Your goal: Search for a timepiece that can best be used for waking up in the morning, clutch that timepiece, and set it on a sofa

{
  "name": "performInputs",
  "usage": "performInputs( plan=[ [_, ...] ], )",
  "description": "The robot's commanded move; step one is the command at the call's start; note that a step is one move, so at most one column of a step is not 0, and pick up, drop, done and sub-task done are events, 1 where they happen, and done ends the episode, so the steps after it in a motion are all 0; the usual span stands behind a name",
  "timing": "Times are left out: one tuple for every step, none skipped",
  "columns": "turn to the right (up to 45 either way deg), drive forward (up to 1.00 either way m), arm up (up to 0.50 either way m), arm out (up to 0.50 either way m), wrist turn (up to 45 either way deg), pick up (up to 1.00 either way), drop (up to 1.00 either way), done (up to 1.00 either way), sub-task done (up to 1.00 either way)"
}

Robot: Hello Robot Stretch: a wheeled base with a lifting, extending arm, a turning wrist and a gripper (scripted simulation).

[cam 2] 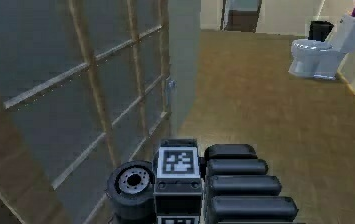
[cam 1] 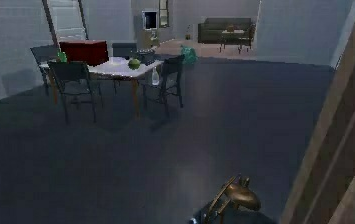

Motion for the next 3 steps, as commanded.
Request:
performInputs(
  plan=[
    [0.0, 0.60, 0.00, 0.00, 0.0, 0.00, 0.00, 0.00, 0.00],
    [-18.0, 0.00, 0.00, 0.00, 0.0, 0.00, 0.00, 0.00, 0.00],
    [0.0, 0.25, 0.00, 0.00, 0.0, 0.00, 0.00, 0.00, 0.00]
  ],
)
